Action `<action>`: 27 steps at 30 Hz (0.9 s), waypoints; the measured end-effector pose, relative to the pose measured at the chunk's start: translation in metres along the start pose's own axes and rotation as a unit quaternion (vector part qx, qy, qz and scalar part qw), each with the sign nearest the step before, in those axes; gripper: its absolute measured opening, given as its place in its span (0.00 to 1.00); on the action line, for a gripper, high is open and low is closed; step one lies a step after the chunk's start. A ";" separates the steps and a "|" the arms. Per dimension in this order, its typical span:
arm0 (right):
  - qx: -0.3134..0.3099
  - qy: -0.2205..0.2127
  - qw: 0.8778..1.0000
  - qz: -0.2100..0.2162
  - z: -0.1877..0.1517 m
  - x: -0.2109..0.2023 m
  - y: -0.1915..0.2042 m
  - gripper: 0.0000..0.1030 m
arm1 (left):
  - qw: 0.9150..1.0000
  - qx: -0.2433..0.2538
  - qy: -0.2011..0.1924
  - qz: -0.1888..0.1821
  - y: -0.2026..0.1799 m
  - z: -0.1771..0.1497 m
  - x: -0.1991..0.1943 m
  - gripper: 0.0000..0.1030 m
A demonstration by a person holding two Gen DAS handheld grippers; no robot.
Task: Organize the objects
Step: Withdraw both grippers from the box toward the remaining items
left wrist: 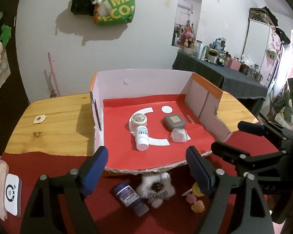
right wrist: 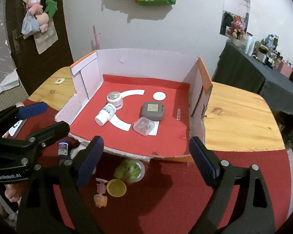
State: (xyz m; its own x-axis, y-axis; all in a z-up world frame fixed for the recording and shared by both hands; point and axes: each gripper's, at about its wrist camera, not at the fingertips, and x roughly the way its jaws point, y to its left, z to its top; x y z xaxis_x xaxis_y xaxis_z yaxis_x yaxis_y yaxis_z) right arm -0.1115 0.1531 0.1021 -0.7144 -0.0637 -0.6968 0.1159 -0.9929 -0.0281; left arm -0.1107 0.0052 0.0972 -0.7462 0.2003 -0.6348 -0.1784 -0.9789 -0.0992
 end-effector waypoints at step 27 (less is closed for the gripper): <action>0.019 0.026 0.999 0.009 -0.074 -0.001 0.016 0.87 | 0.998 -0.034 0.043 -0.013 0.004 -0.067 -0.004 0.82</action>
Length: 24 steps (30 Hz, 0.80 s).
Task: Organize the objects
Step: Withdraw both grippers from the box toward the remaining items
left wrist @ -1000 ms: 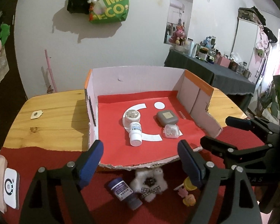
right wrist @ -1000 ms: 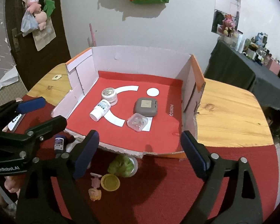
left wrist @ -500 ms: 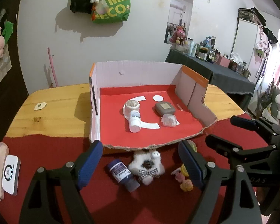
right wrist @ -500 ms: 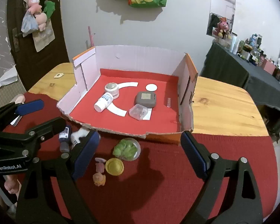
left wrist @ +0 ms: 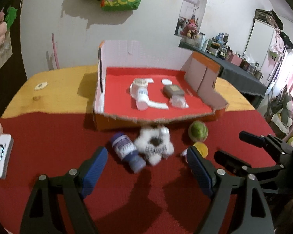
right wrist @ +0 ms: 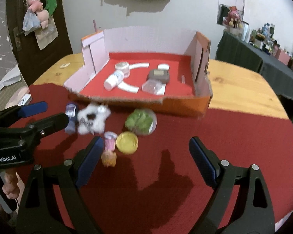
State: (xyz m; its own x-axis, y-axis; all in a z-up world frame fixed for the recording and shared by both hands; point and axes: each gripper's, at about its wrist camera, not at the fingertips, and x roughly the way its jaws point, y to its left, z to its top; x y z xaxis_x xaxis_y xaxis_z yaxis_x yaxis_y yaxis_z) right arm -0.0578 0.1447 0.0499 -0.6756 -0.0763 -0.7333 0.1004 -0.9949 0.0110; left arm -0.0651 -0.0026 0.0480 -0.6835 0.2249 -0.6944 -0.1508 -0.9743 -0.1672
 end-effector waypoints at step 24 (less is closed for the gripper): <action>-0.001 0.036 0.999 0.001 -0.032 0.022 0.003 0.87 | 0.999 -0.023 0.038 0.006 0.008 -0.030 0.025 0.82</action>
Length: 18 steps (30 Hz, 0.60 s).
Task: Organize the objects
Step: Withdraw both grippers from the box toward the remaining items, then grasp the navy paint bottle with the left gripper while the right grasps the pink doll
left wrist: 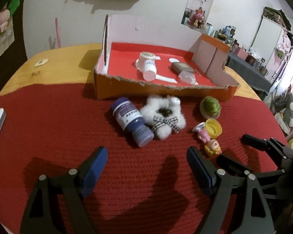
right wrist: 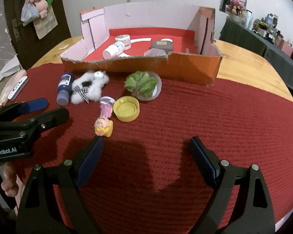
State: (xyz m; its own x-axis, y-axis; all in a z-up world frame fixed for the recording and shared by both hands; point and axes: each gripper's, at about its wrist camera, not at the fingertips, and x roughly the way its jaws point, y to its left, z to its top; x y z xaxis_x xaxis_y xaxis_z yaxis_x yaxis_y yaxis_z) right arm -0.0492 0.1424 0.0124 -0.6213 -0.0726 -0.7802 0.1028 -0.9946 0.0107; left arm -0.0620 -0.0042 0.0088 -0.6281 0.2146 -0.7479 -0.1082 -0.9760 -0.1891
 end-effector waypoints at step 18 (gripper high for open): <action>0.006 -0.022 1.000 0.013 0.015 -0.011 -0.006 0.78 | 1.000 -0.023 -0.004 0.001 0.005 0.013 0.006 0.75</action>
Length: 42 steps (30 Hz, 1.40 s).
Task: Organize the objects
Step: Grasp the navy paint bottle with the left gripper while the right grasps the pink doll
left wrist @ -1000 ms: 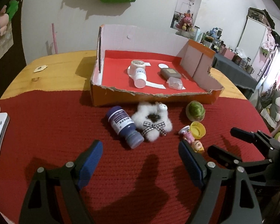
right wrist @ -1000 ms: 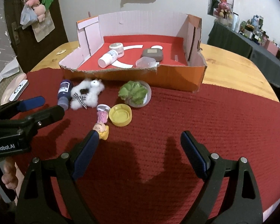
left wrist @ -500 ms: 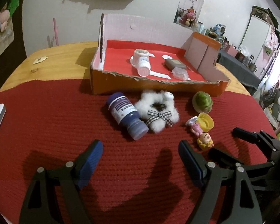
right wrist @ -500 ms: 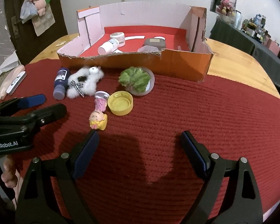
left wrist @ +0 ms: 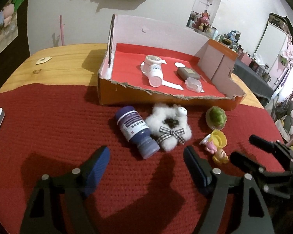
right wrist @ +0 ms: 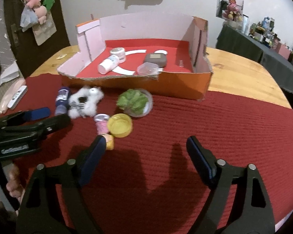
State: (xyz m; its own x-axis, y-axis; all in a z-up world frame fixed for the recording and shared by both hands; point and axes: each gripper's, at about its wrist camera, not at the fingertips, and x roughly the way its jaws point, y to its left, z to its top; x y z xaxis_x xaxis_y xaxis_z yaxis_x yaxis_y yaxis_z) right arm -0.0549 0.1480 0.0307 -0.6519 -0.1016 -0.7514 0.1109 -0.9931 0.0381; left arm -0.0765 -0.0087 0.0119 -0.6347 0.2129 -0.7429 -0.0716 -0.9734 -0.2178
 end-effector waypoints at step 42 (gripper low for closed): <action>-0.014 -0.014 0.998 0.057 0.007 0.005 0.032 0.21 | 0.999 -0.031 -0.028 0.007 0.016 0.006 -0.014 0.22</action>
State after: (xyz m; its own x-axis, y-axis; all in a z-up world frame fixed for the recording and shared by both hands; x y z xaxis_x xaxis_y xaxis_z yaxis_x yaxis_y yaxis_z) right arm -0.0597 0.1154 0.0324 -0.6546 -0.2164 -0.7243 0.2069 -0.9729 0.1038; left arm -0.0737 -0.0283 0.0230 -0.6776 0.1916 -0.7100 -0.0144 -0.9687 -0.2476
